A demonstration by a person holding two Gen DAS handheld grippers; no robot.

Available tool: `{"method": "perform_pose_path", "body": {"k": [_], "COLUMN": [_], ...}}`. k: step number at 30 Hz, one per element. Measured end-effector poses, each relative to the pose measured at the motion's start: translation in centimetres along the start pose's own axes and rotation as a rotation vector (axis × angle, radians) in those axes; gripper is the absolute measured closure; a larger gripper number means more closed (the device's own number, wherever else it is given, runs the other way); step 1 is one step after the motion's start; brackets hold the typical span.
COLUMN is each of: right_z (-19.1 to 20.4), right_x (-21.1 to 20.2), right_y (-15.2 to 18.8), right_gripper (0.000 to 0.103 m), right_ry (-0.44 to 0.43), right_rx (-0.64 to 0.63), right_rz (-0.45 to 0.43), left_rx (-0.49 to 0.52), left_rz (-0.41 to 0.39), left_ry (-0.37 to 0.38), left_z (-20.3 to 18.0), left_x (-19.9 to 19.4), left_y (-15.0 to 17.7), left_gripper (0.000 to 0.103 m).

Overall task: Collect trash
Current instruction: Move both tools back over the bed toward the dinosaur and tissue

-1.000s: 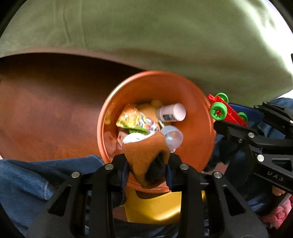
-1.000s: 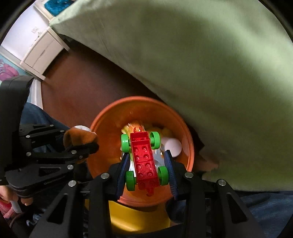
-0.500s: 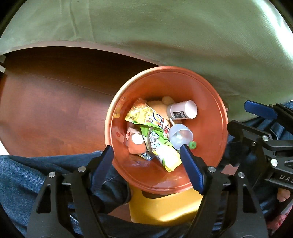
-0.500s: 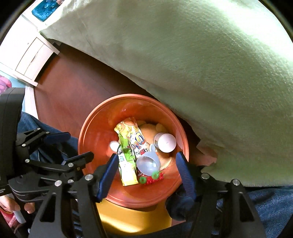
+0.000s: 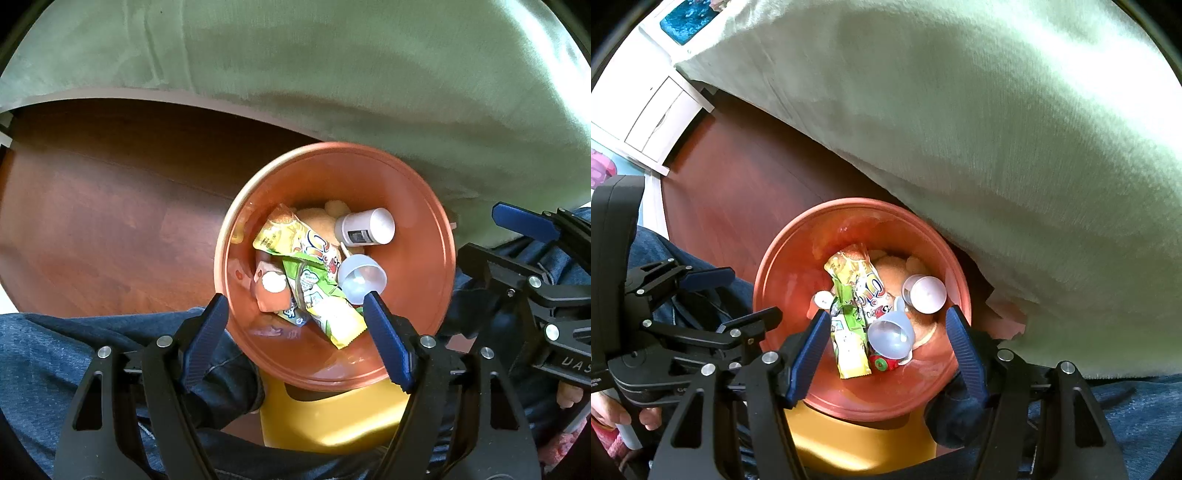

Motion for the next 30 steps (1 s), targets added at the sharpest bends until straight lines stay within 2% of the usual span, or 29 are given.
{"method": "perform_pose_path", "body": {"k": [6, 9, 11, 13, 14, 18, 21, 25, 30], "right_z": [0.8, 1.7, 2.1, 2.1, 2.1, 0.9, -0.3, -2.1, -4.1], "right_x": [-4.1, -8.1, -11.6, -14.8, -15.9, -19.2, -20.2, -19.6, -15.7], "right_y": [-2.3, -4.7, -7.0, -9.8, -11.1, -17.1, -22.2, -30.4, -39.9], "right_gripper": [0.039, 0.038, 0.031, 0.030, 0.028, 0.026, 0.025, 0.020, 0.019], "right_ry": [-0.018, -0.054, -0.063, -0.072, -0.076, -0.085, -0.052, 0.070, 0.208], "right_rx": [-0.026, -0.055, -0.076, -0.095, -0.100, -0.085, -0.080, -0.114, -0.209], "right_rz": [-0.095, -0.194, -0.283, -0.364, -0.393, -0.476, -0.520, -0.557, -0.512], "left_rx": [0.000, -0.014, -0.022, -0.032, -0.039, -0.056, -0.085, -0.111, -0.132], "left_rz": [-0.088, -0.171, -0.230, -0.300, -0.337, -0.445, -0.496, -0.526, -0.529], "left_ry": [-0.007, -0.008, -0.011, -0.017, -0.021, -0.037, -0.038, -0.030, -0.015], "left_z": [0.3, 0.8, 1.2, 1.7, 2.1, 3.1, 4.1, 5.1, 6.1], "left_x": [-3.5, -6.5, -8.7, -11.3, -12.6, -16.5, -18.5, -19.6, -19.9], "left_y": [-1.8, -3.8, -5.2, -7.1, -8.0, -10.9, -13.1, -15.0, -16.4], "left_gripper": [0.030, 0.030, 0.029, 0.026, 0.022, 0.020, 0.018, 0.016, 0.016]}}
Point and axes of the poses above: each gripper's, at about its wrist camera, not at the fingertips, and x roughly the way its jaws point, z to its left, y to its underside, the point moved 10 cm from there along x, roughly the way its jaws point, and after that the axes turned 4 degrees about -x, right-handed, at the moved point
